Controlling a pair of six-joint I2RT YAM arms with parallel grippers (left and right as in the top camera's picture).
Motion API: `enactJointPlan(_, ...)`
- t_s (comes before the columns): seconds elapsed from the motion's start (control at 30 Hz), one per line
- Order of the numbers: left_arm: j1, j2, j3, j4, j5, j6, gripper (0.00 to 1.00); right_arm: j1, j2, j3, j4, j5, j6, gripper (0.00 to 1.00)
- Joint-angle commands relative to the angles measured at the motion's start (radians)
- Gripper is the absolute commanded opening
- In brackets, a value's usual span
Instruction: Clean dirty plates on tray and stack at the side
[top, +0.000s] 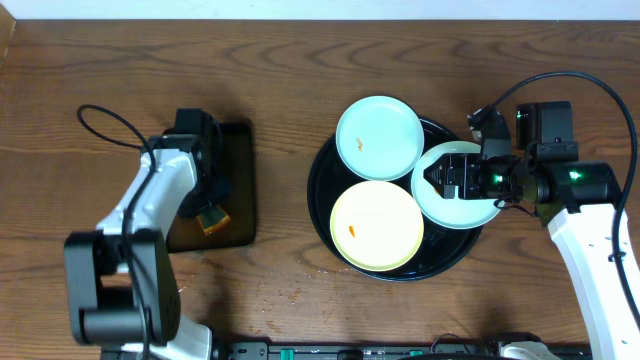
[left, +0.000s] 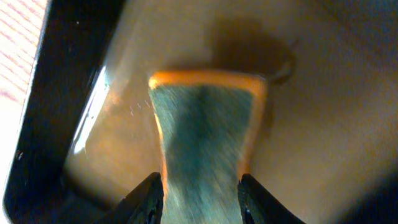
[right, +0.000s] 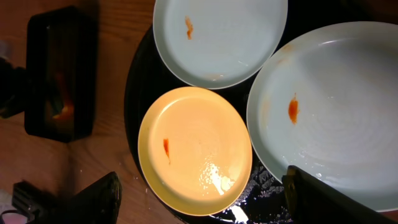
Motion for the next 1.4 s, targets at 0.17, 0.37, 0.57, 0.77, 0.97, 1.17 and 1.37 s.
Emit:
enactJointPlan(0.17, 0.023, 0.149, -0.01, 0.072, 0.054, 0.053, 0.1, 0.009, 0.0, 0.019, -0.008, -0.015, -0.006, 0.78)
enactJointPlan(0.37, 0.023, 0.092, 0.06, 0.035, 0.229, 0.267, 0.07, 0.009, 0.0, 0.019, -0.011, -0.015, -0.006, 0.77)
enactJointPlan(0.57, 0.023, -0.028, 0.092, 0.0, 0.22, 0.364, 0.08, 0.01, 0.0, 0.019, -0.011, -0.015, -0.006, 0.76)
enactJointPlan(0.77, 0.023, -0.03, 0.056, 0.005, 0.213, 0.364, 0.17, 0.01, 0.0, 0.019, -0.008, -0.015, -0.006, 0.77)
enactJointPlan(0.97, 0.023, 0.005, -0.007, 0.077, 0.213, 0.364, 0.37, 0.01, 0.0, 0.02, -0.008, -0.015, -0.006, 0.77)
enactJointPlan(1.17, 0.023, 0.019, -0.036, 0.115, 0.214, 0.364, 0.38, 0.01, 0.0, 0.019, -0.008, -0.015, -0.006, 0.78)
enactJointPlan(1.37, 0.023, 0.042, -0.089, 0.177, 0.214, 0.363, 0.19, 0.01, 0.0, 0.019, -0.008, -0.015, -0.006, 0.78)
